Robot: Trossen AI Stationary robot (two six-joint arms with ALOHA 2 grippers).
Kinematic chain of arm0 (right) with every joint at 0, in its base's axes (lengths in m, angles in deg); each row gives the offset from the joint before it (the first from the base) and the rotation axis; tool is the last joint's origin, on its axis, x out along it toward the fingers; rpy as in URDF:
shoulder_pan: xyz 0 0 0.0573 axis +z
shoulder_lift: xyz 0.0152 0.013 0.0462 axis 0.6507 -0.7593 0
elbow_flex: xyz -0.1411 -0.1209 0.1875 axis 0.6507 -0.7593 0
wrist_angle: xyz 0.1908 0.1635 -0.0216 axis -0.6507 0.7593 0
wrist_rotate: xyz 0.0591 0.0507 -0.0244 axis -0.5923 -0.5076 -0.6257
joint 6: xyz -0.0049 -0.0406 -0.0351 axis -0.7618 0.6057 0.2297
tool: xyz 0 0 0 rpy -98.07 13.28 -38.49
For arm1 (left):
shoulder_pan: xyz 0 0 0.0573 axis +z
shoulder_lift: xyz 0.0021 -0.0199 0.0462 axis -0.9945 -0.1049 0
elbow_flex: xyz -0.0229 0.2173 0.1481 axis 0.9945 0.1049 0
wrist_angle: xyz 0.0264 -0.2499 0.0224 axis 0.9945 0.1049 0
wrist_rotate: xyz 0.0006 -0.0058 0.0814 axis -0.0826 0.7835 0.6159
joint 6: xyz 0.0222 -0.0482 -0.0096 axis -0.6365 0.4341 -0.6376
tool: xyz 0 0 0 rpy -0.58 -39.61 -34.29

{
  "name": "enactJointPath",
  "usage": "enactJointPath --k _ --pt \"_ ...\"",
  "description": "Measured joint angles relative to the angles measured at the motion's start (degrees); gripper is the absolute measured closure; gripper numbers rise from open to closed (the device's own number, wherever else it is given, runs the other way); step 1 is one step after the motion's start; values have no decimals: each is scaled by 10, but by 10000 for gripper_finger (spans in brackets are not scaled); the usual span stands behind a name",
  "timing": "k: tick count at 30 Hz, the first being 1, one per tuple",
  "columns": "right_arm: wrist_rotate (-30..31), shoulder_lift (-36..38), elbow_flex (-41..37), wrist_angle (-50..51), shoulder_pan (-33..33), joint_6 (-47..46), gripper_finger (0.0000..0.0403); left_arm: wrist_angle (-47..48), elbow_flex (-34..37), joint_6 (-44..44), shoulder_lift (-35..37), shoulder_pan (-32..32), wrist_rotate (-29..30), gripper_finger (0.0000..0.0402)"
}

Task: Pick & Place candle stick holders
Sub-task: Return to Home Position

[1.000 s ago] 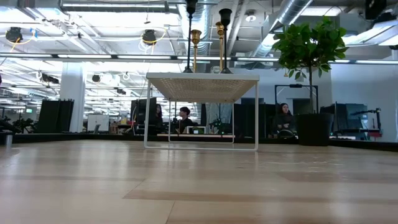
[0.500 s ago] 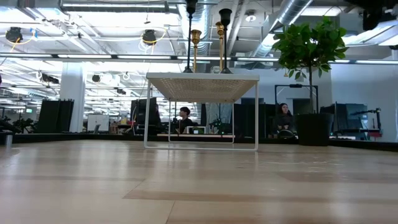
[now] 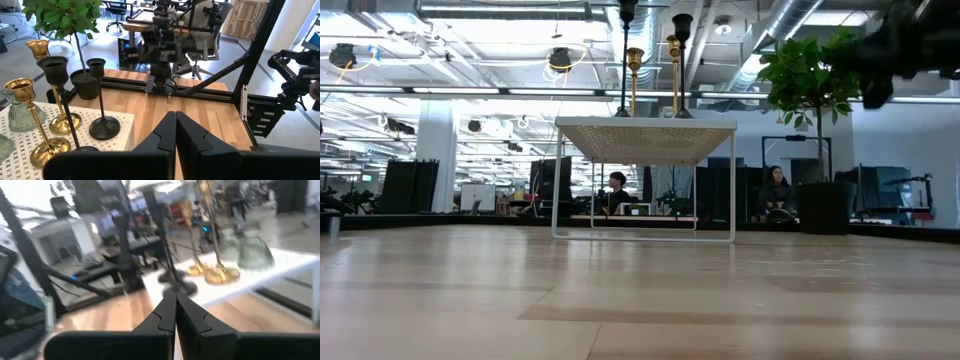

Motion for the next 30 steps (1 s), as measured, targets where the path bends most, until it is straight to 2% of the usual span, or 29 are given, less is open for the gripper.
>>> enactJointPath --k 6,9,15,19,30 --pt "20 0 -55 -46 0 8 403 0 0 0 0 0 0 396" --pt "18 0 -76 -74 0 14 403 0 0 0 0 0 0 398" --pt "-7 0 -107 -68 0 14 403 0 0 0 0 0 0 397" --pt "-43 -5 -110 -71 0 17 403 0 0 0 0 0 1 397" --pt "-42 -5 -110 -70 -1 44 403 -3 0 6 0 0 8 397"
